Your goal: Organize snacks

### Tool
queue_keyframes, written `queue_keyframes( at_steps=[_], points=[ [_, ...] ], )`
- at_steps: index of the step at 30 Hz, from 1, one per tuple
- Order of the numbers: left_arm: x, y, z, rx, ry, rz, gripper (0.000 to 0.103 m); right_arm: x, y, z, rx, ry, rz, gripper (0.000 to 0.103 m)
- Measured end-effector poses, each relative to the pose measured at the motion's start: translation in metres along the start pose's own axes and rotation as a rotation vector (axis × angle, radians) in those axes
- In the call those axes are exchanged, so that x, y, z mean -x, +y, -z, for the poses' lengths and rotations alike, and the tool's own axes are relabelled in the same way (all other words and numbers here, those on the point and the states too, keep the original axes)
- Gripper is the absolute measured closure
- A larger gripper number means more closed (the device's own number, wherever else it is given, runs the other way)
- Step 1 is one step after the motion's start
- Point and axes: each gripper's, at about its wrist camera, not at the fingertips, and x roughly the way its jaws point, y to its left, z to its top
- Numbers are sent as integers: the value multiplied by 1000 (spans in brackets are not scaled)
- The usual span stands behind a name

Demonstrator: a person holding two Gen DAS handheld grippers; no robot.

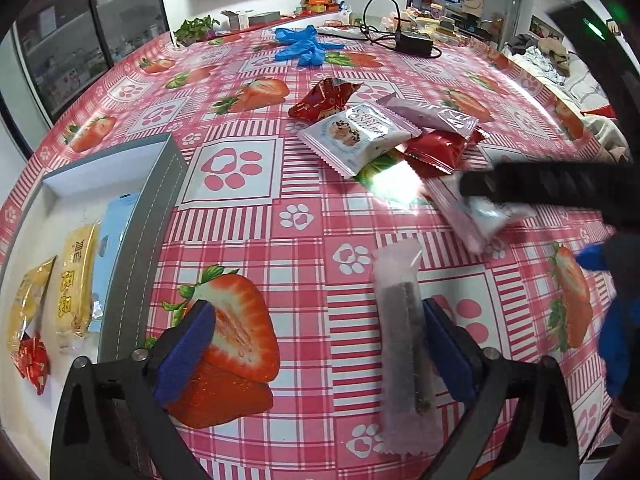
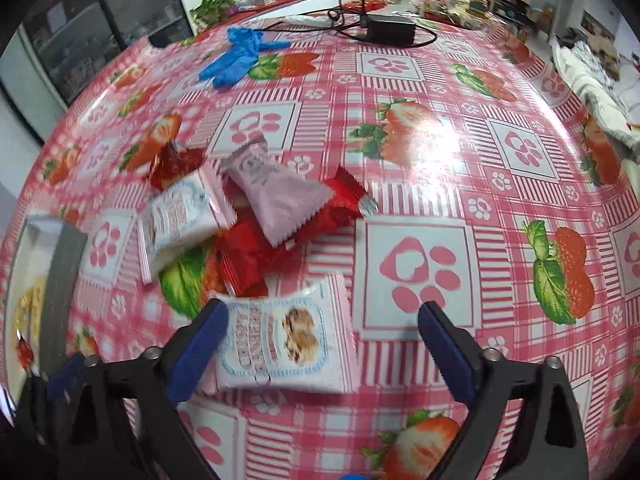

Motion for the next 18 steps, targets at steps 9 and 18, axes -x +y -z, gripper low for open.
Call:
queue_keyframes(
  at_steps=[9, 18],
  points=[
    [2, -2, 5, 6, -45, -10, 1, 20, -45, 60, 164, 43, 38, 3],
    [2, -1, 5, 19, -53, -9, 0, 45, -108, 70, -121, 40, -22, 3]
  ],
)
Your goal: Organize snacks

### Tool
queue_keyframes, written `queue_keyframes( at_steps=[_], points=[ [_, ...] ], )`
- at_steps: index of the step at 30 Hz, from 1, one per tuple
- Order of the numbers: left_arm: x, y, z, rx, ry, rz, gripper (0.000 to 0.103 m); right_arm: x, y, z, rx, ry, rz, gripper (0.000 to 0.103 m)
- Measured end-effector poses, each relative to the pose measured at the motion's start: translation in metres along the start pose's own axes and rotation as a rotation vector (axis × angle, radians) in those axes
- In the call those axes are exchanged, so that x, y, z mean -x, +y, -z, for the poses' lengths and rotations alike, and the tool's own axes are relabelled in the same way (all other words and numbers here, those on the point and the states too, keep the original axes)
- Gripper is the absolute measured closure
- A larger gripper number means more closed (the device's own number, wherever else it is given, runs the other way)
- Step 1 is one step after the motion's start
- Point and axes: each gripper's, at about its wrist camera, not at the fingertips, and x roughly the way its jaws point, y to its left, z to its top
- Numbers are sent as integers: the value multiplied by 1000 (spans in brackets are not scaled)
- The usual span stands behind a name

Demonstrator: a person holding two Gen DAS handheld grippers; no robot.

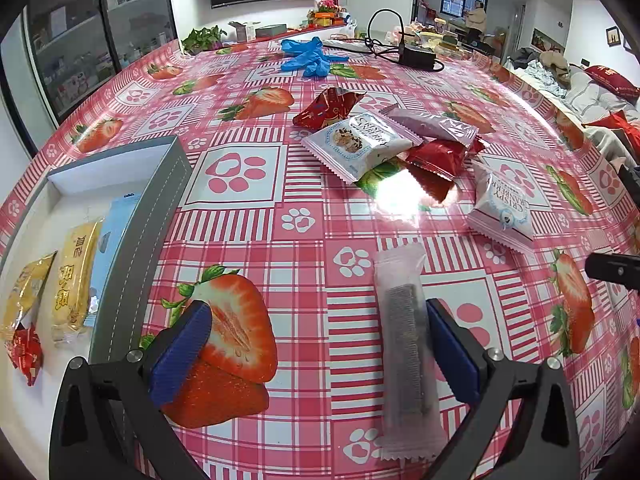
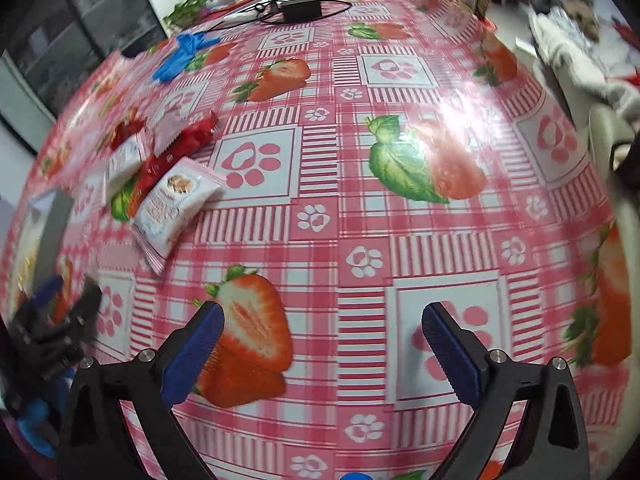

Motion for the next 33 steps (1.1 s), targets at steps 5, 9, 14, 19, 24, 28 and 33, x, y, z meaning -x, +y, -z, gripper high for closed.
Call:
queue_keyframes(
  at_steps=[5, 9, 14, 19, 24, 28, 33],
  points=[
    [0, 0, 0, 0, -1, 0, 1, -5, 41, -9, 65, -2, -33, 3],
    [0, 0, 0, 1, 0, 0, 1, -19, 63, -30, -32, 10, -79, 3],
    [0, 0, 0, 0, -2, 1, 1, -42, 86, -54, -88, 21, 2, 0],
    [0, -1, 0, 0, -3, 1, 1, -50, 100, -57, -69, 9, 71, 0],
    [0, 0, 1, 0, -4, 1, 1, -54, 108, -53, 9, 9, 125, 0],
    [0, 0, 0, 0, -4, 1, 1, -53, 109, -50, 31, -3, 126, 0],
    [0, 1, 1, 1, -4, 1, 1, -52, 108, -47, 37, -14, 124, 0]
  ],
)
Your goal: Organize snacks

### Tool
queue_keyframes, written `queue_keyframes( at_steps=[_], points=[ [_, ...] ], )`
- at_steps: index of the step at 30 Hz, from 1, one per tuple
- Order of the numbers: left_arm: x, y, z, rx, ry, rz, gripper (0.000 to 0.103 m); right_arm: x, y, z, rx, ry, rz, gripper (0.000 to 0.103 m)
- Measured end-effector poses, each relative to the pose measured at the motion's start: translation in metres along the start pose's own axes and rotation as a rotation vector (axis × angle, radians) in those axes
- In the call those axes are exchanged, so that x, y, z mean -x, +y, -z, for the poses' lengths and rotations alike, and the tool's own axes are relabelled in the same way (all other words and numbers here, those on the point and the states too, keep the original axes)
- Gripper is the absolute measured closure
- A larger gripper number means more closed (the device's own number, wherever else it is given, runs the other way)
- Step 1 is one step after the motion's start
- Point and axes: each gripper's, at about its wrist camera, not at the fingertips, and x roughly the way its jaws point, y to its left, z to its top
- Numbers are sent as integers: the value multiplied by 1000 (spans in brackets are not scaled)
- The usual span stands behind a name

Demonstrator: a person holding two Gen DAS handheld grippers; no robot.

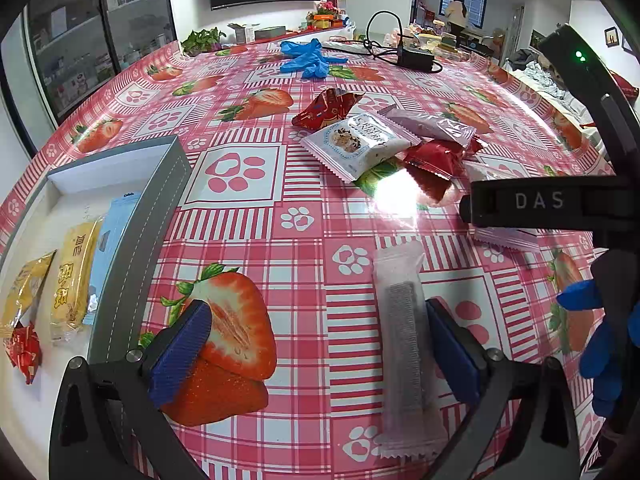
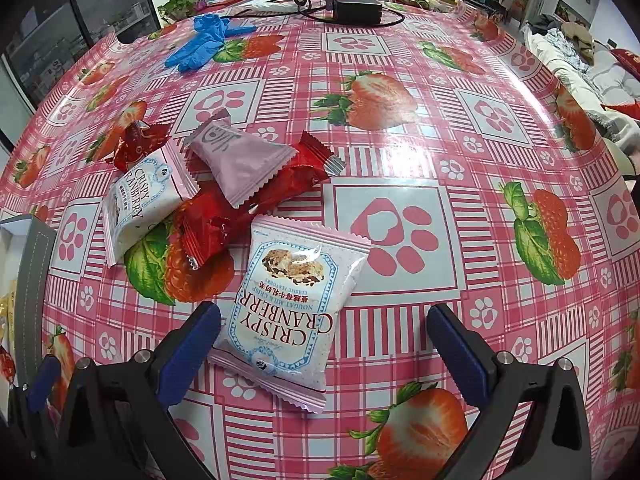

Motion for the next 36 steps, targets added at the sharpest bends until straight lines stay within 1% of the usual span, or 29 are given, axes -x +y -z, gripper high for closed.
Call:
queue_keyframes(
  at_steps=[18, 27, 30, 36],
  points=[
    [0, 0, 0, 1, -1, 0, 1, 3, 1, 2, 18, -34, -5, 0],
    [0, 0, 1, 1, -1, 0, 1, 2, -2, 1, 28, -19, -13, 0],
    [0, 0, 0, 1, -1, 0, 1, 2, -9, -1, 27, -7, -13, 0],
    [0, 1, 0, 1, -1, 0, 1, 3, -42, 4, -11, -6, -8, 0]
  ],
)
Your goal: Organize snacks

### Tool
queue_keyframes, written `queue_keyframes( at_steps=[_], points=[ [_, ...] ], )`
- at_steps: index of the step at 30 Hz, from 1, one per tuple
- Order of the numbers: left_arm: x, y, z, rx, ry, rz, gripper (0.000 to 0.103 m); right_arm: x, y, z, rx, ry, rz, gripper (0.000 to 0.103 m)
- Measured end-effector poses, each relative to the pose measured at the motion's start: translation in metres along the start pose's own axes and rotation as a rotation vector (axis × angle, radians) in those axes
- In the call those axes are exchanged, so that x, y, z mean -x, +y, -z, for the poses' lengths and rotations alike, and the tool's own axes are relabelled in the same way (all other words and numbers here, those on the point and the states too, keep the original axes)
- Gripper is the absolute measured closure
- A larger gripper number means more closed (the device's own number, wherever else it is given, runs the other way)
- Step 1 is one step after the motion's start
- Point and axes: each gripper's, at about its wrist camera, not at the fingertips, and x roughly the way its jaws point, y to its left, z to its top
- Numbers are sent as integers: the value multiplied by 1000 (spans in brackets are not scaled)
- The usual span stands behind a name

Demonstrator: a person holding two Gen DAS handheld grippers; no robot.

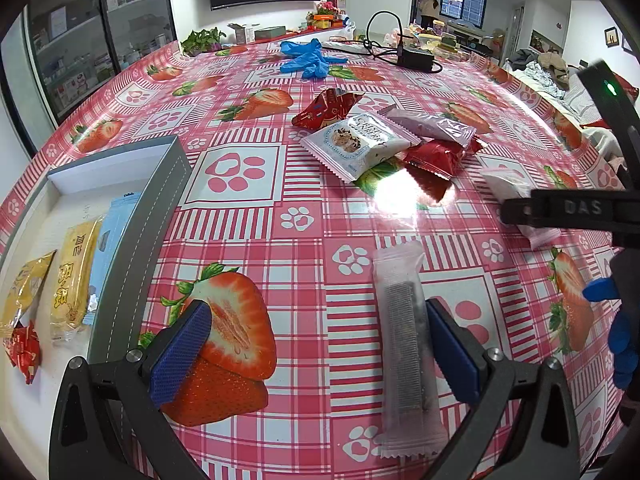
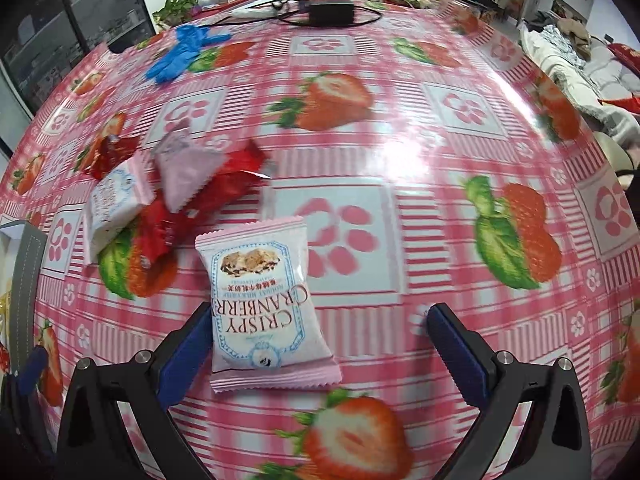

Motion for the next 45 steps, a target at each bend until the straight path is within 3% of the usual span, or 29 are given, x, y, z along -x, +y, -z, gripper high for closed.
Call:
queue_keyframes(
  at_steps=[13, 22, 25, 26, 27, 29, 30, 32, 33, 38, 45],
  points=[
    [0, 0, 0, 0, 0, 0, 1, 0, -5, -1, -33, -4, 25, 0],
    [0, -2, -1, 2, 8, -10, 0, -4, 2, -8, 31, 27, 1, 1],
    [0, -6, -4, 21, 40, -22, 1, 1, 6, -7, 58, 15, -12, 17],
    [-1, -7, -4, 22, 50, -20, 3, 3, 8, -7, 74, 10, -16, 29],
    [0, -11, -6, 16, 64, -15, 5, 6, 12, -7, 93, 6, -25, 42],
    [4, -17, -8, -14, 76, 8, 24, 10, 18, -7, 119, 4, -38, 59],
    [7, -22, -8, -33, 78, 21, 32, 10, 19, -7, 124, 8, -42, 59],
    [12, -28, -7, -67, 83, 44, 79, 12, 18, -4, 117, 8, -77, 60],
    [14, -29, -7, -74, 89, 46, 86, 15, 16, 0, 104, 12, -118, 60],
    [20, -22, -5, -14, 126, 124, 86, 32, 6, 19, 65, 10, -218, 60],
    [54, -9, -11, 29, 82, 163, 86, 57, -2, 30, 52, -22, -269, 60]
  ],
)
